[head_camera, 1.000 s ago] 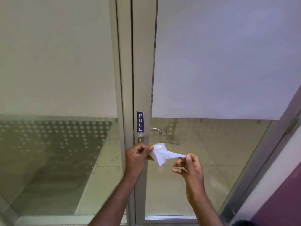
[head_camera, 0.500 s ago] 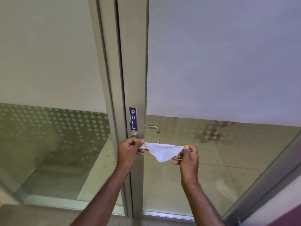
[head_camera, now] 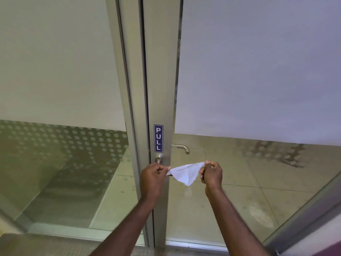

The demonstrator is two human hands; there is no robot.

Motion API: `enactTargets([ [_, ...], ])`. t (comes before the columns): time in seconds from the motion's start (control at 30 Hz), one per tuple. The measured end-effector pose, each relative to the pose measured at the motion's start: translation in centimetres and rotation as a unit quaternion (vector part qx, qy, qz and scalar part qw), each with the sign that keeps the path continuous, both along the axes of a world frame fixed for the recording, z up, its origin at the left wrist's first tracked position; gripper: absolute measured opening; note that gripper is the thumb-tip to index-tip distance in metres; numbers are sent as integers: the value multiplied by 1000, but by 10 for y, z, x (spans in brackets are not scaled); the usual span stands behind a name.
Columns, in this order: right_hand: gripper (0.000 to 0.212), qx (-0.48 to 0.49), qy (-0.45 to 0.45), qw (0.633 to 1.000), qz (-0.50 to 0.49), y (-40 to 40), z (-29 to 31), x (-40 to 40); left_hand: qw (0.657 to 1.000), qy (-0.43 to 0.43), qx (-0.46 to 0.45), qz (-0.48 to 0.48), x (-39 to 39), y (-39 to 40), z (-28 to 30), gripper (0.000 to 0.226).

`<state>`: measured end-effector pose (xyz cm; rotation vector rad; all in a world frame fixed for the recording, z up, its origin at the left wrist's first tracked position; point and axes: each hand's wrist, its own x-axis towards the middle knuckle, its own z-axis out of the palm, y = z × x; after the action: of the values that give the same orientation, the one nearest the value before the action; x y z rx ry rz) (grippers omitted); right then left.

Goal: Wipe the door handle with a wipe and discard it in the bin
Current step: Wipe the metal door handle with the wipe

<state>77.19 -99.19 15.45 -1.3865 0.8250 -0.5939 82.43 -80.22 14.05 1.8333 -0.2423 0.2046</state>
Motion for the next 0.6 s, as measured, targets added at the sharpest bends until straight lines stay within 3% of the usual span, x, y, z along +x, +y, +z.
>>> enactTargets([
  [0.23, 15, -108, -52, 992, 39, 19, -11, 6, 998, -27, 50, 1, 9, 6, -10, 15],
  [0.4, 19, -245, -30, 967, 58, 21, -21, 0, 998, -24, 54, -1, 12, 5, -12, 21],
  [0.47, 17, -362, 10, 929, 80, 22, -24, -6, 998, -24, 65, -1, 12, 5, -13, 18],
  [0.53, 16, -500, 44, 860, 95, 23, -27, -12, 997, -25, 79, 0, 13, 6, -14, 16],
  [0.6, 16, -564, 63, 816, 109, 22, -23, -15, 995, -27, 94, 1, 15, 7, -14, 15],
])
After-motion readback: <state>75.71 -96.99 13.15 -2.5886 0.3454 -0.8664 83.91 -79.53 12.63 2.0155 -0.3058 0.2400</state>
